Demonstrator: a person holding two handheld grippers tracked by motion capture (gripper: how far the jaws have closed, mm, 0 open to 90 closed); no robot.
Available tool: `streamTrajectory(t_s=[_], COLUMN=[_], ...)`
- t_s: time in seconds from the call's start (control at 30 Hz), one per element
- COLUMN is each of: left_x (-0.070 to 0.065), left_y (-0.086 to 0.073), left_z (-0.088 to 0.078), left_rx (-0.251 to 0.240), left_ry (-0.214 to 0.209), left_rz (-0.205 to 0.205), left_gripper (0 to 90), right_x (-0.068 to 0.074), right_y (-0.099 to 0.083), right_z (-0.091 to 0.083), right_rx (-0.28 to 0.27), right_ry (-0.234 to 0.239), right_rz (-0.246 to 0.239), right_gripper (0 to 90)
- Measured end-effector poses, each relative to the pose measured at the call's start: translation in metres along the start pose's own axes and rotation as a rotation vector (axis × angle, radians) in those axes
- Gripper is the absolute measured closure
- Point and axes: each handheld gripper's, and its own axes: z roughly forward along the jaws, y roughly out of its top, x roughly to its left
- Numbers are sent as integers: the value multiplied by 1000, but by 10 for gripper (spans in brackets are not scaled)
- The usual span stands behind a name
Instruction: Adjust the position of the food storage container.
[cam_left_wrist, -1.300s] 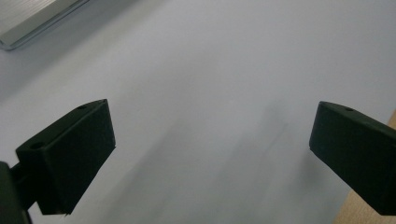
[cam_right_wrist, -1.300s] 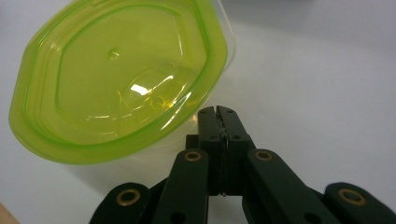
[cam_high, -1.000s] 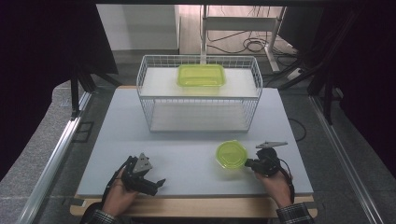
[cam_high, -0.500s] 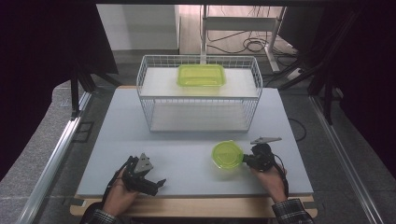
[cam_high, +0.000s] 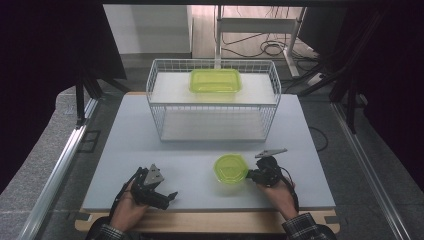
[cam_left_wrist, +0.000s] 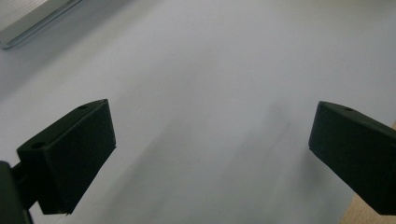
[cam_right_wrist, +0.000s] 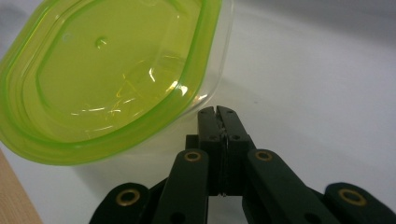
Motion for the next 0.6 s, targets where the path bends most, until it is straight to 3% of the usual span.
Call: streamTrajectory(t_s=[0.27,0.6], left_x=[0,0], left_y=[0,0], left_z=[0,0], left_rx=[1,5], left_ry=[1,2], left_rz=[1,6], left_gripper=[4,5], right_x=[12,22], right_y=[5,11], right_z=[11,22], right_rx=[8,14], right_ry=[33,40], right_rz=[-16,-53], right_gripper=[886,880])
